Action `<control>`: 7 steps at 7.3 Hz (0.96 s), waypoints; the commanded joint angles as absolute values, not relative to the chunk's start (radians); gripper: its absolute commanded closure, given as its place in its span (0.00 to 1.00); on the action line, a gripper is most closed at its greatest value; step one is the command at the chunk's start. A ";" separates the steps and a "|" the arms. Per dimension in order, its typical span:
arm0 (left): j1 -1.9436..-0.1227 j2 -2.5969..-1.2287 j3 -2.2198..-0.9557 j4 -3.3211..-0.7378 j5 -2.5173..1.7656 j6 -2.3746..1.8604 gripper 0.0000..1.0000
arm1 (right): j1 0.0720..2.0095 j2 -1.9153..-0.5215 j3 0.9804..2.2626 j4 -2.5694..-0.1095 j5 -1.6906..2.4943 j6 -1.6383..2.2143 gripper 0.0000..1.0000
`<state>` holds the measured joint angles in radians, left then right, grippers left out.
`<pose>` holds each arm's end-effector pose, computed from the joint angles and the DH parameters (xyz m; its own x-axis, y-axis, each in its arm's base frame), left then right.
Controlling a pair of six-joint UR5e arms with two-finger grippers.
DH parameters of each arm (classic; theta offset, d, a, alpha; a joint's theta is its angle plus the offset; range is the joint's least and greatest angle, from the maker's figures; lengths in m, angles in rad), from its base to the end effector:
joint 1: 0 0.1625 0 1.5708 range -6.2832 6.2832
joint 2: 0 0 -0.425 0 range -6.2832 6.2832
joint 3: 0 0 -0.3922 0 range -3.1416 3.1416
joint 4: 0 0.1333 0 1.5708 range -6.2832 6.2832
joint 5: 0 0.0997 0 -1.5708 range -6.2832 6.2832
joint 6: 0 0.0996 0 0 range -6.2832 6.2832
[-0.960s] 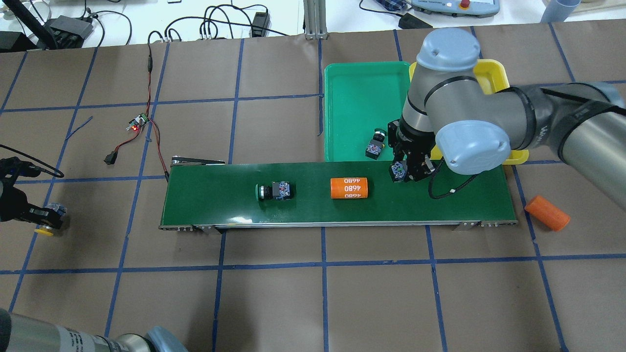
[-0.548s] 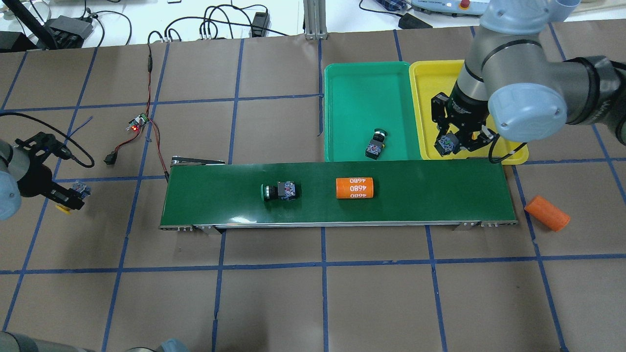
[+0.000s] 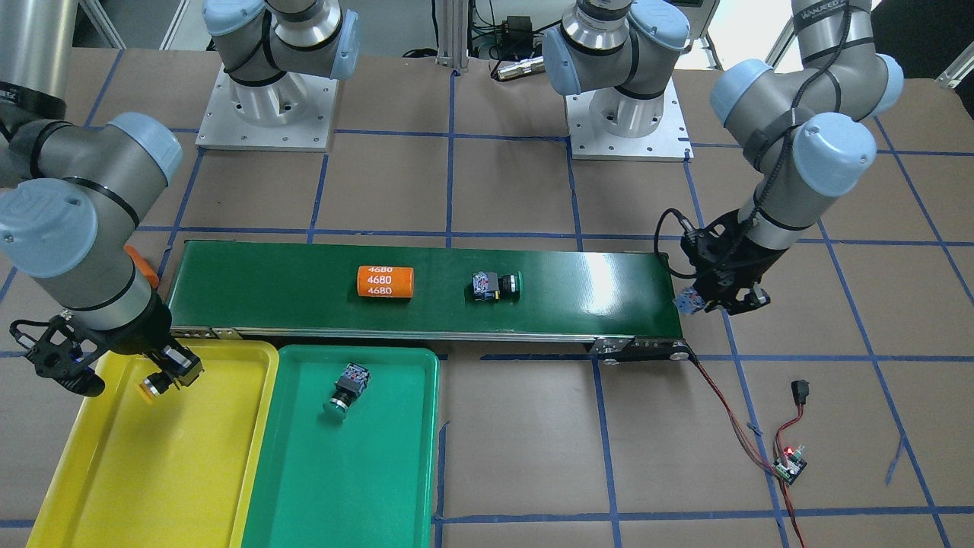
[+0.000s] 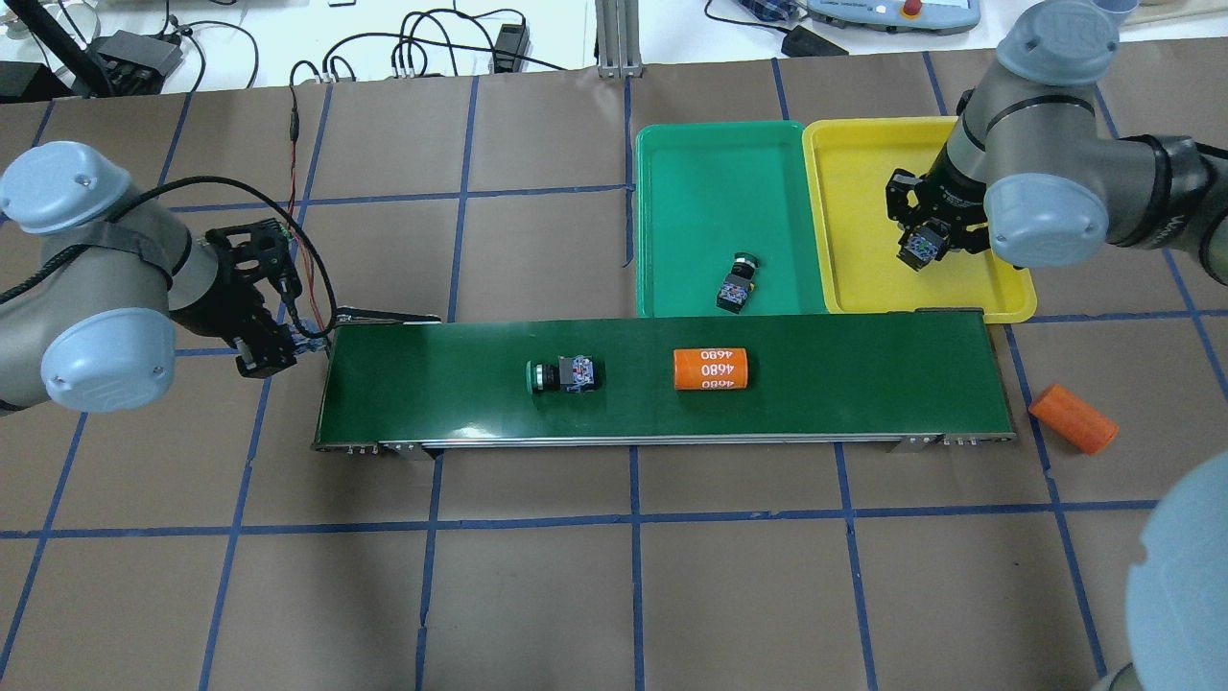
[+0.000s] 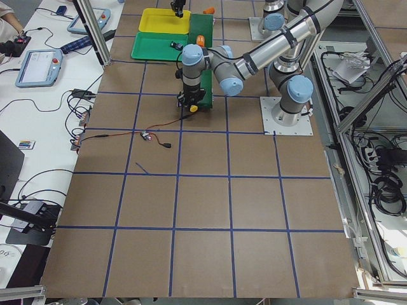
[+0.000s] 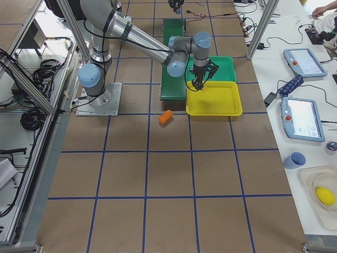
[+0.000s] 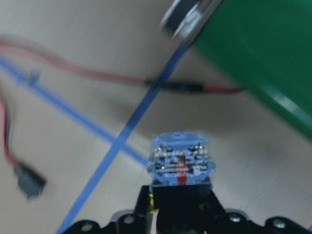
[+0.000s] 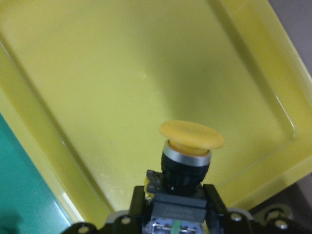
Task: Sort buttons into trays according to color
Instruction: 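Carry the yellow button into the yellow tray and release it with right gripper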
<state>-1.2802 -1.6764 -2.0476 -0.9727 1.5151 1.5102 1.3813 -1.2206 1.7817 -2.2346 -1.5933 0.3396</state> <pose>0.0027 -0.4935 0.2715 -0.3439 0.9389 -0.0123 0.9377 0.3427 -0.0565 0.0181 -0.6014 0.2642 -0.8629 0.5051 -0.0130 0.5036 0.8576 -0.1041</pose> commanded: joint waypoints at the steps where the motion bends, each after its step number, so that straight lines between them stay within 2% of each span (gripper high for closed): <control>1: -1.371 -1.681 -2.066 -0.985 1.416 1.624 0.83 | 1.373 -1.193 1.767 -2.264 -1.594 0.288 0.48; 2: -1.431 -1.690 -2.062 -0.977 1.419 1.617 0.82 | 1.373 -1.200 1.770 -2.257 -1.591 0.299 0.00; 3: -1.501 -1.684 -2.060 -0.971 1.422 1.599 0.74 | 1.373 -1.207 1.778 -2.250 -1.595 0.305 0.00; 4: -1.585 -1.669 -2.068 -0.971 1.428 1.594 0.45 | 1.377 -1.242 1.781 -2.244 -1.597 0.305 0.00; 5: -1.647 -1.669 -2.071 -0.968 1.431 1.574 0.09 | 1.379 -1.306 1.784 -2.150 -1.580 0.305 0.00; 6: -1.667 -1.674 -2.063 -0.971 1.433 1.501 0.00 | 1.381 -1.398 1.786 -2.022 -1.569 0.311 0.00; 7: -1.667 -1.681 -2.054 -0.971 1.434 1.382 0.00 | 1.384 -1.489 1.786 -1.920 -1.569 0.387 0.00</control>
<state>-1.6484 -1.6744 -2.0628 -0.9705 1.4319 1.4990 1.3804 -1.3786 1.7845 -2.0526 -1.5749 0.3269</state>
